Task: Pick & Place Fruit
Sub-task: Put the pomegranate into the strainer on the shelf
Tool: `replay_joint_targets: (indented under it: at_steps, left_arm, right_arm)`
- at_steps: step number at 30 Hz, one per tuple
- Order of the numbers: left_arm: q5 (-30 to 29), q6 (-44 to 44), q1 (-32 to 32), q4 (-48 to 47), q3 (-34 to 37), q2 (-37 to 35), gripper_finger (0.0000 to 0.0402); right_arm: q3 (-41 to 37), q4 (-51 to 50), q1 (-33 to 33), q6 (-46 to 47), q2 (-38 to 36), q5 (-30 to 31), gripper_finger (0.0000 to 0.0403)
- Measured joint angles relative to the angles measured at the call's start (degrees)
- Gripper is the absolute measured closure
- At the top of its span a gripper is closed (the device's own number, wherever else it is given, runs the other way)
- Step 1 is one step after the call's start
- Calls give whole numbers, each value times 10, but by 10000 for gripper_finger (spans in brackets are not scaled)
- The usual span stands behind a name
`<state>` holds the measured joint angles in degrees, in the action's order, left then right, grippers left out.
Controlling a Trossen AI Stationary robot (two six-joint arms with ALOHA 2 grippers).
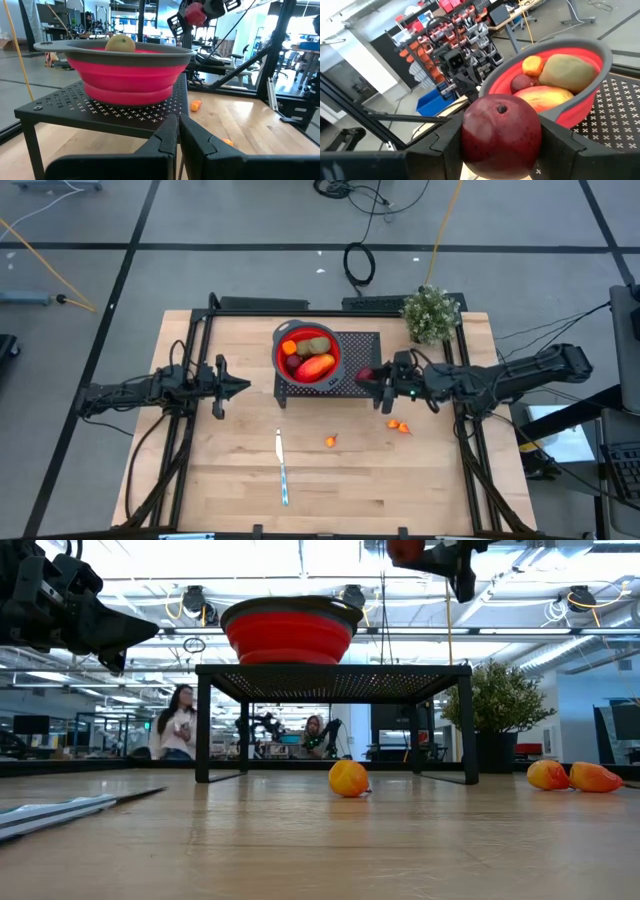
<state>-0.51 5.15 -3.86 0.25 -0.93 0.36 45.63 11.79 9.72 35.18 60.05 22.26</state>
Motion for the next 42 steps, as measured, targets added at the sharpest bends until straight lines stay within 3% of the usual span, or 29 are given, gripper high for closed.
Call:
replay_joint_targets:
  at_steps: [9,17,29,42]
  left_arm:
    - [0,0,0,0,0,0,380]
    - [0,0,0,0,0,0,380]
    - [0,0,0,0,0,0,380]
    - [1,0,0,1,0,0,380]
  right_arm:
    - [26,-11,0,-29,19,0,218]
    - [110,-118,-19,-83,47,-2,218]
    - [250,-277,-98,-166,118,-103,218]
    - [322,-327,-168,-224,183,-187,220]
